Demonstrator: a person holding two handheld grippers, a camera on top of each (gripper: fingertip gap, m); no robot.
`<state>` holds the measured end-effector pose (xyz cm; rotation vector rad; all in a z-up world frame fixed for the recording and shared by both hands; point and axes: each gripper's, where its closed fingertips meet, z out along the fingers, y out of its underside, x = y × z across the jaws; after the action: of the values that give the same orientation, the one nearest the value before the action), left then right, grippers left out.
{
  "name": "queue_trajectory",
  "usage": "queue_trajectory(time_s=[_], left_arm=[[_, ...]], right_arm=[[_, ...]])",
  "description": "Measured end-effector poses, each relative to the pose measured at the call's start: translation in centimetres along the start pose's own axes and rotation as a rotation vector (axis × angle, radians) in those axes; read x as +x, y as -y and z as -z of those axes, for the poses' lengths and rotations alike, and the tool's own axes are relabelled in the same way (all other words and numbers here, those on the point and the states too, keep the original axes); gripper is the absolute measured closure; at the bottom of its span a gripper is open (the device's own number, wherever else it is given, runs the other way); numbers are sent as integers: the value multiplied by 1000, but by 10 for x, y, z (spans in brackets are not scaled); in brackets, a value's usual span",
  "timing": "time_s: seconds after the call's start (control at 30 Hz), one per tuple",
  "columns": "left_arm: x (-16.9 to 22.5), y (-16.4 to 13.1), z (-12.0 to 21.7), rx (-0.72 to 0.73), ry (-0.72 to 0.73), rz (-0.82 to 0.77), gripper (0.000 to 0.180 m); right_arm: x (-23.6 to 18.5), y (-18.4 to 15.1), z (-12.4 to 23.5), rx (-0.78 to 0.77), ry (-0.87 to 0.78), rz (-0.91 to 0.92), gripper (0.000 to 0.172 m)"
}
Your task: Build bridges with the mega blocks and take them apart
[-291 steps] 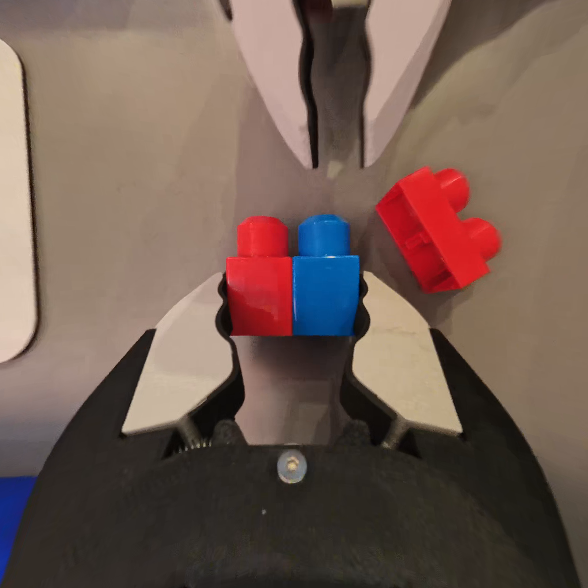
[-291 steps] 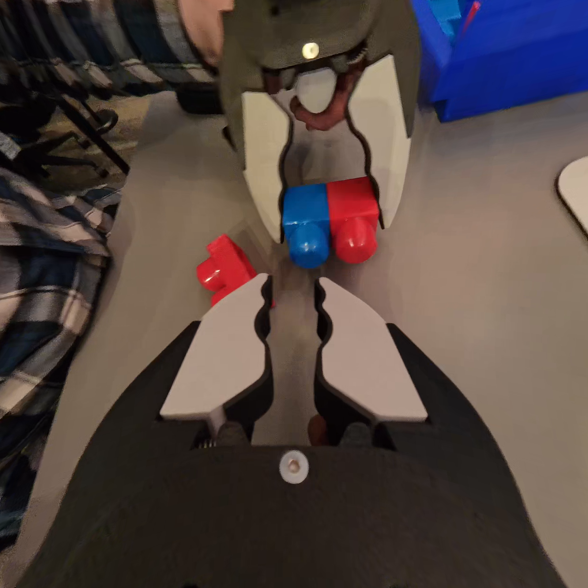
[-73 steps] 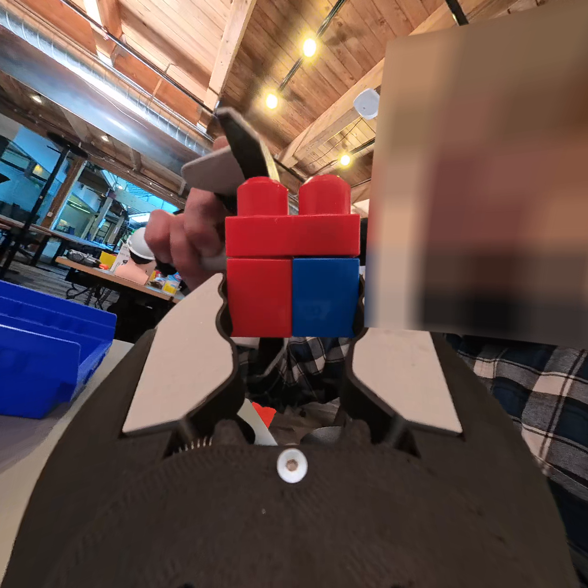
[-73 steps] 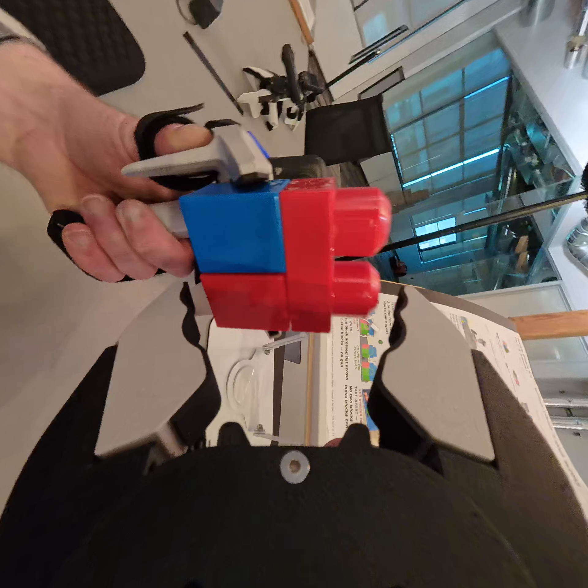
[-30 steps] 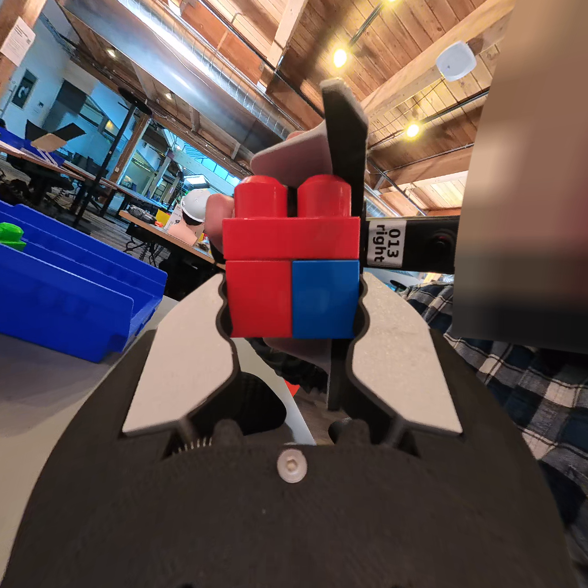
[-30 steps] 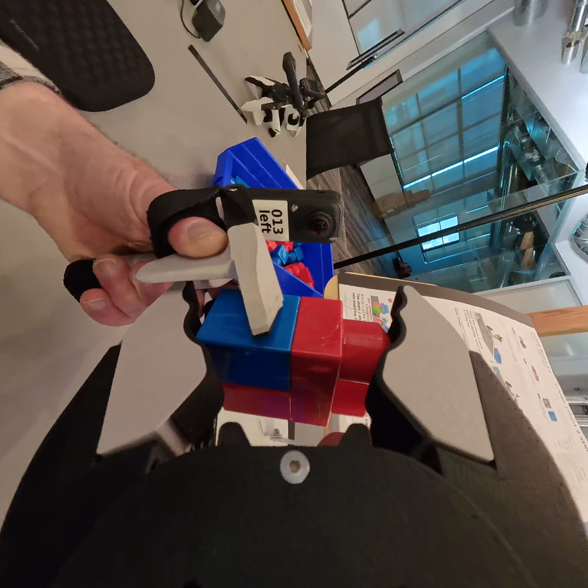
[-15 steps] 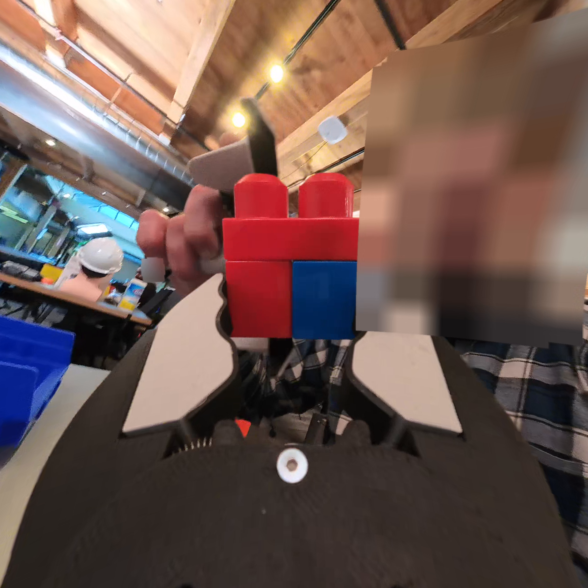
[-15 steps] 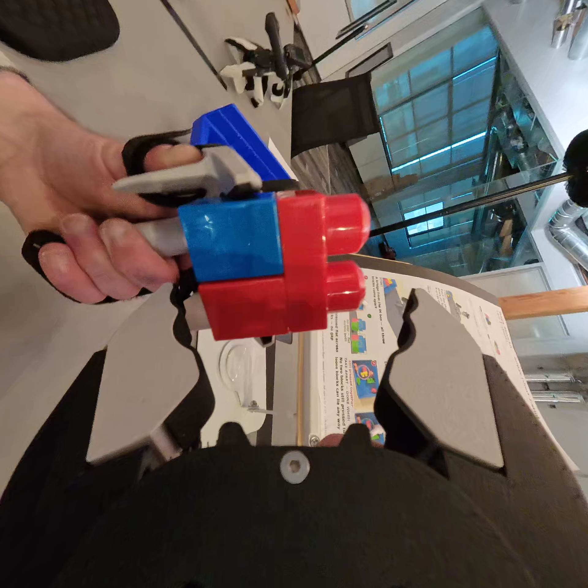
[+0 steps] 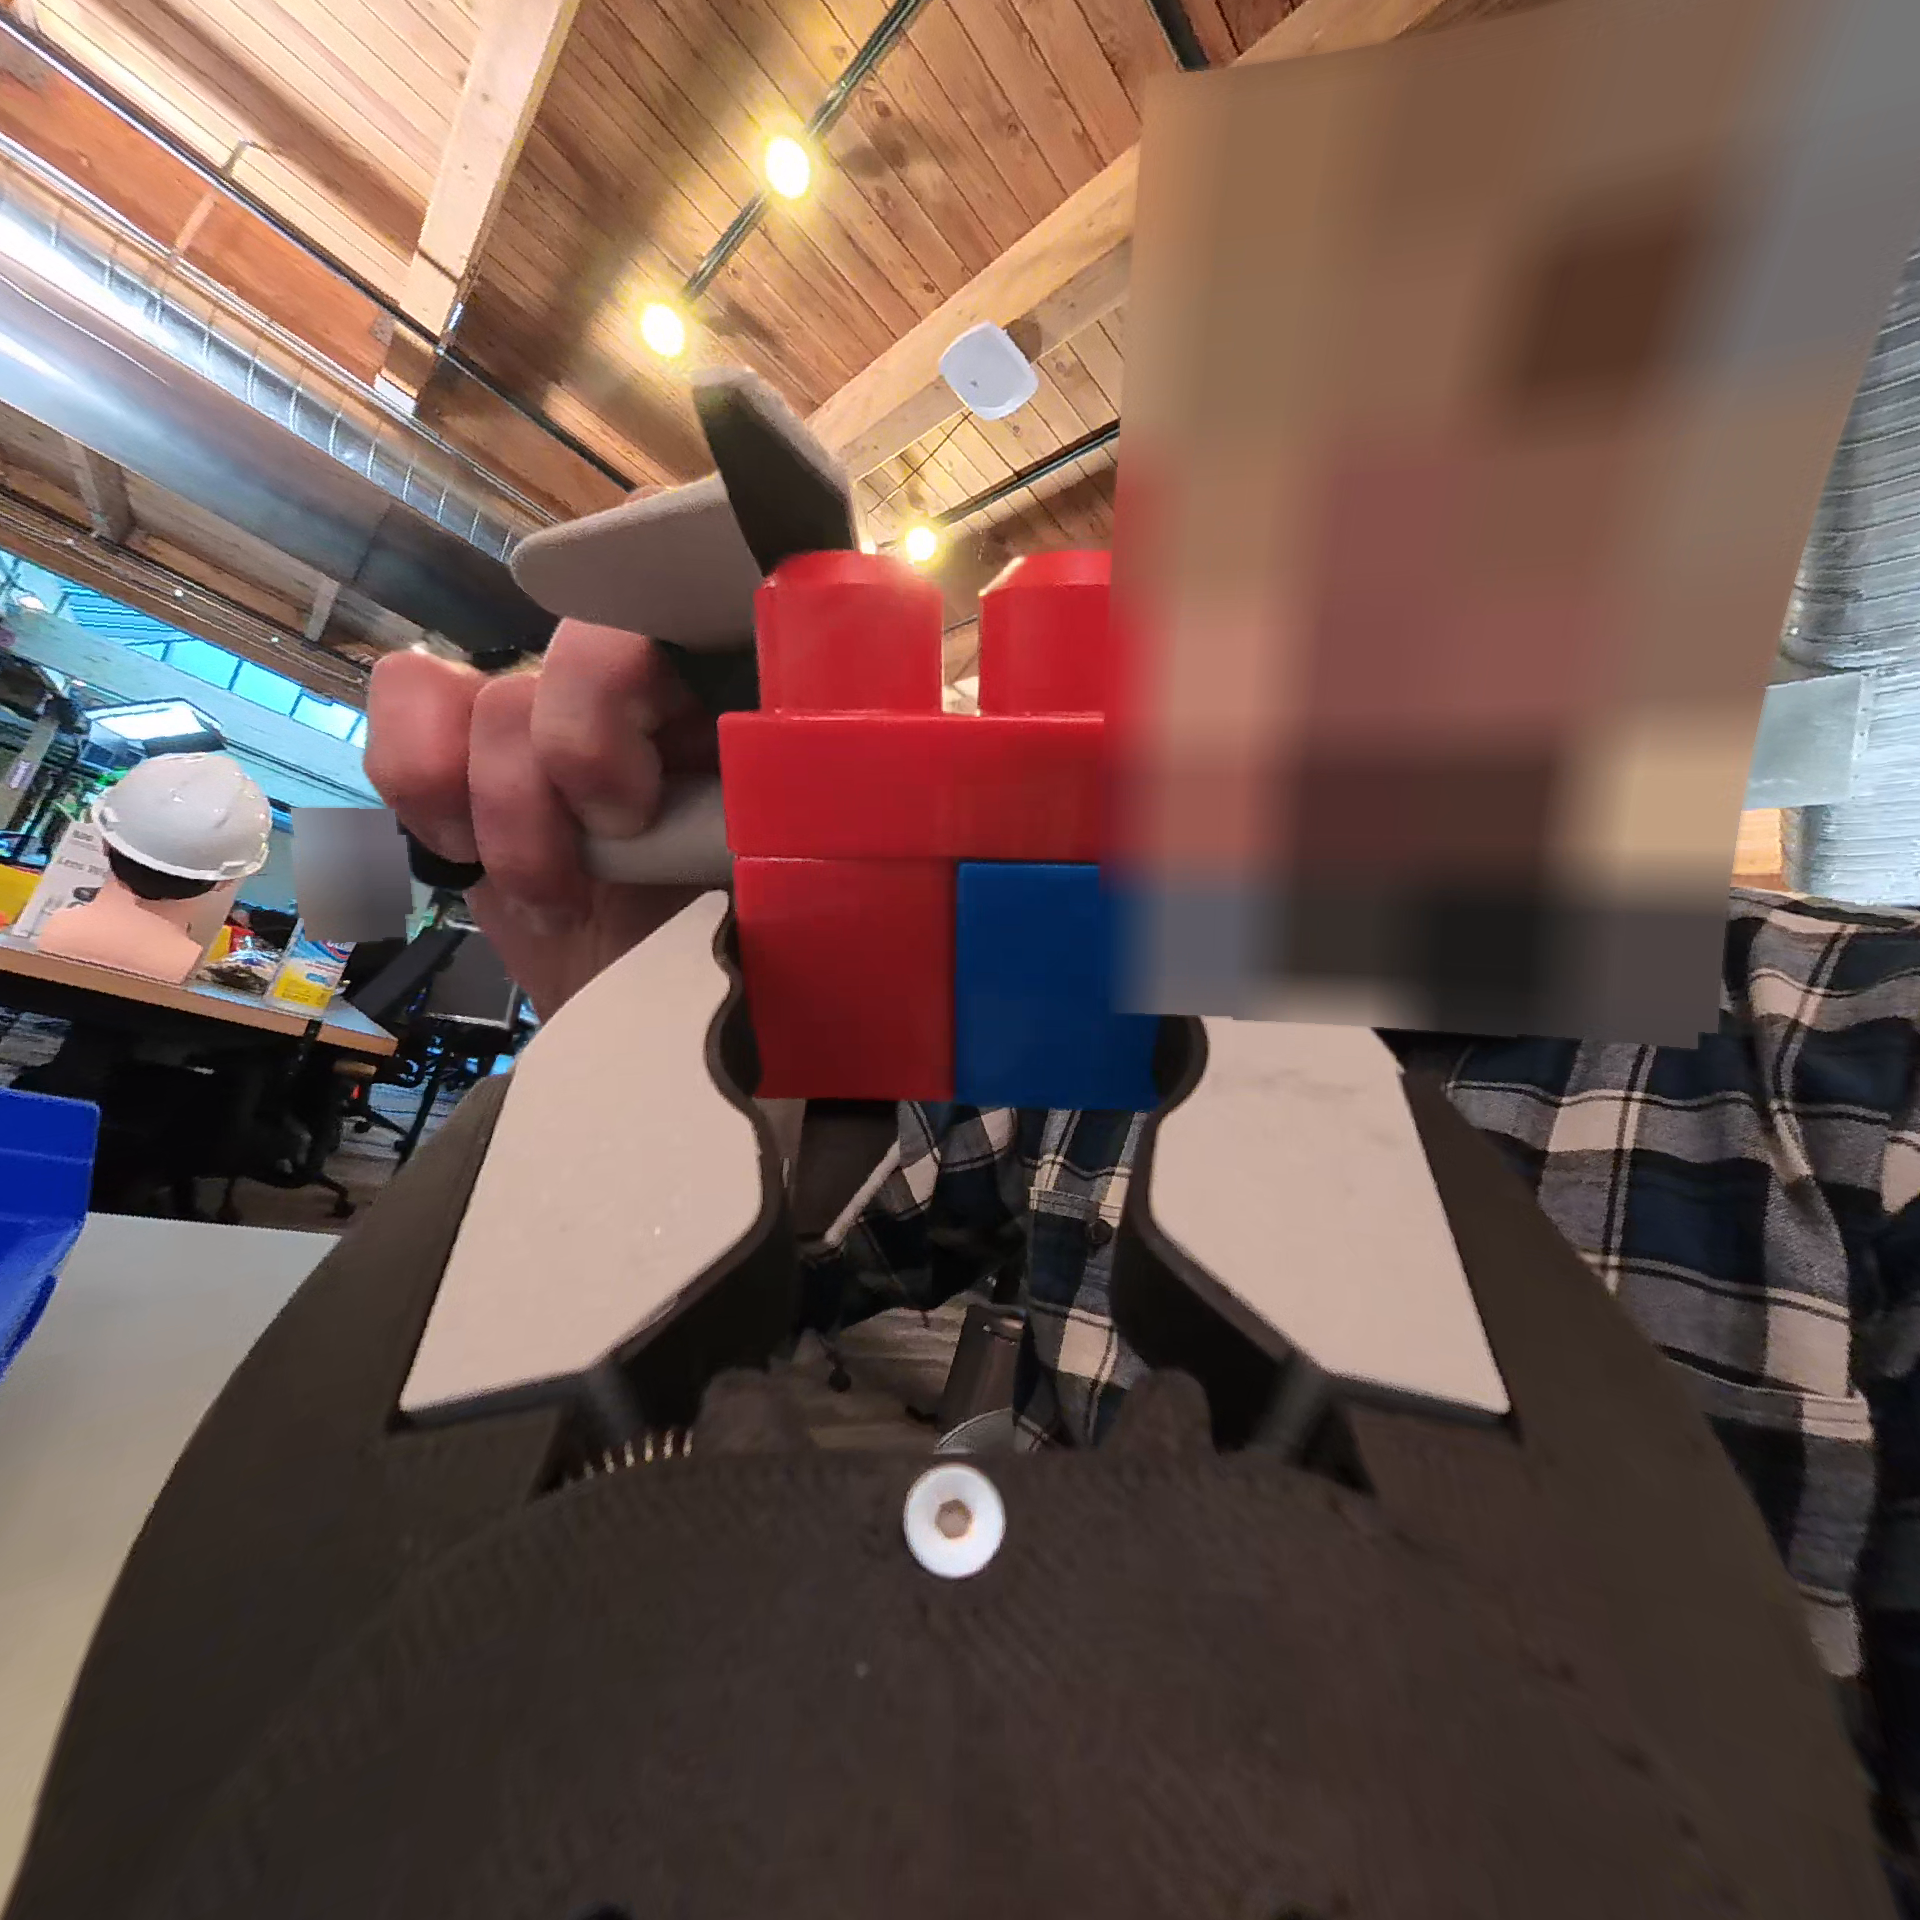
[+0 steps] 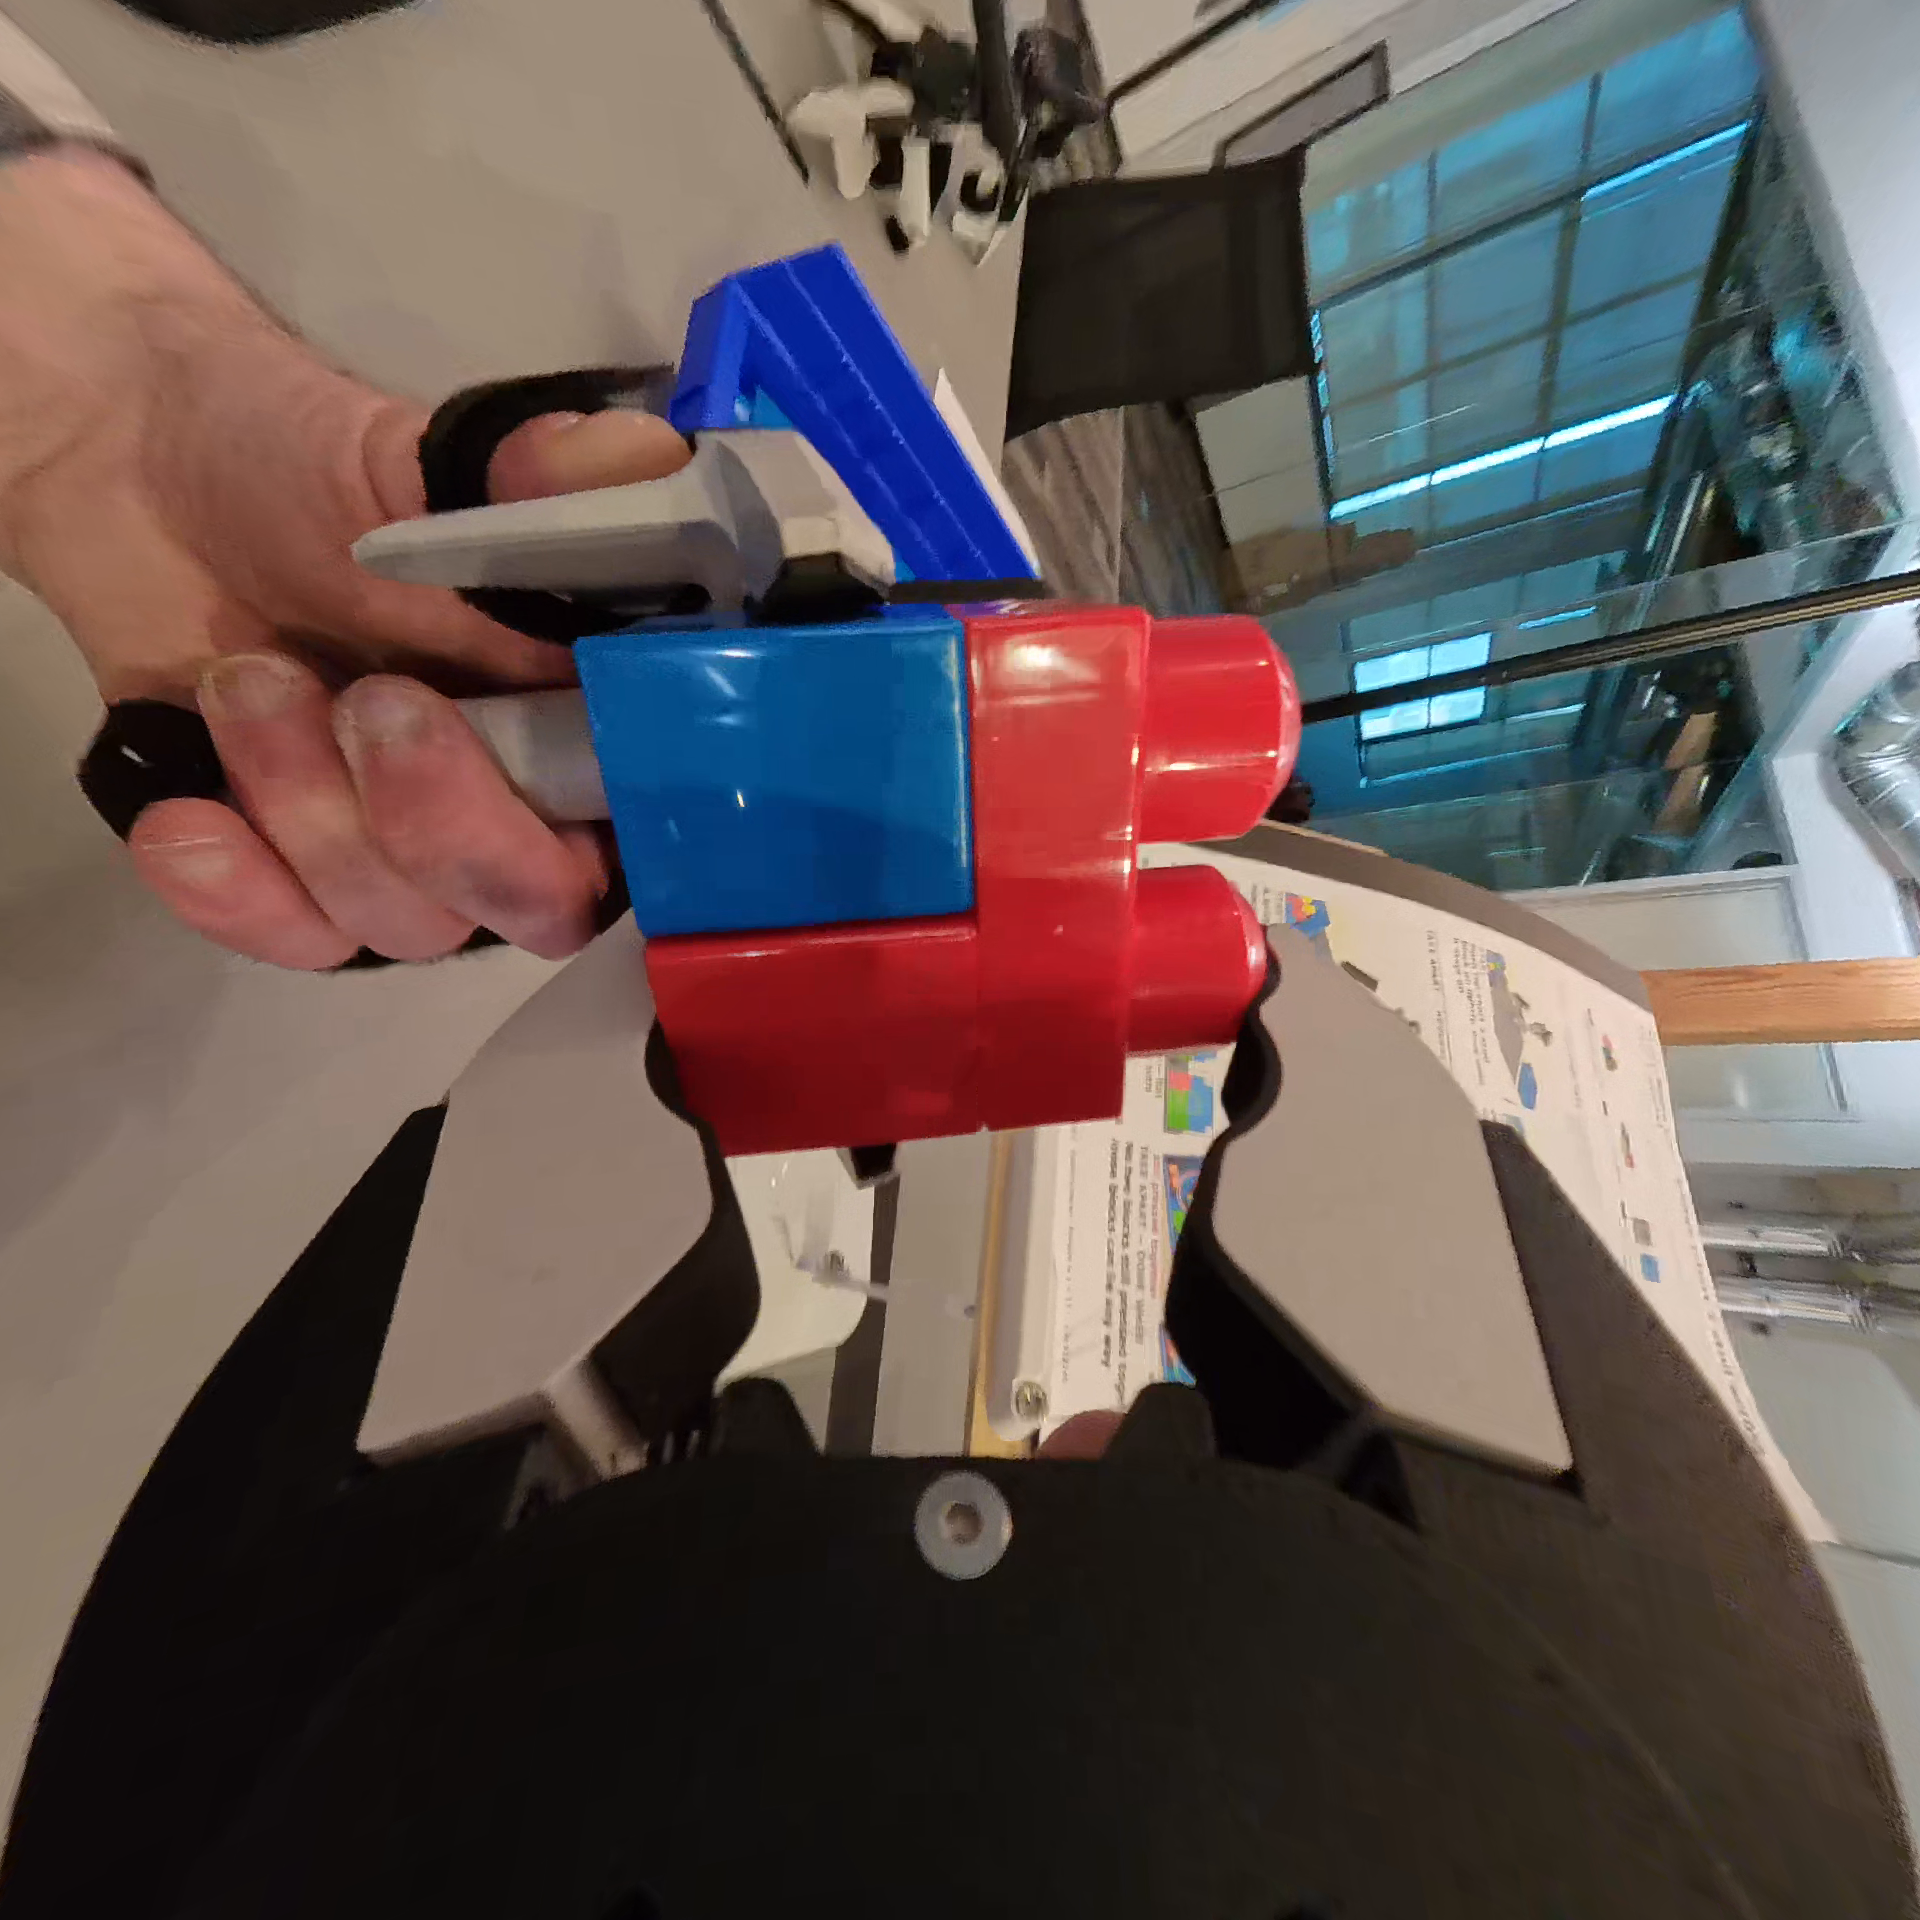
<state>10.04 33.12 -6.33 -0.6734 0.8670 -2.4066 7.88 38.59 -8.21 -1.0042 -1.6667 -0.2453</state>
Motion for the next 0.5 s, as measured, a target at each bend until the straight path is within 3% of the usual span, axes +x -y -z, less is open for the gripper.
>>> queue_trajectory(time_s=[0.07,0.1,0.23,0.4,0.5], left_arm=[[-1,-1,-2,-30,16,-18,107],[-2,-2,-2,-44,27,-18,107],[-6,-17,5,-234,83,12,107],[-7,-31,17,-455,140,17,107],[-5,-37,15,-511,114,28,106]], right_arm=[[1,0,2,37,-25,20,66],[2,-2,4,38,-26,43,53],[-11,0,29,103,270,-58,82],[-16,13,59,203,652,-188,103],[-14,17,61,226,778,-217,102]])
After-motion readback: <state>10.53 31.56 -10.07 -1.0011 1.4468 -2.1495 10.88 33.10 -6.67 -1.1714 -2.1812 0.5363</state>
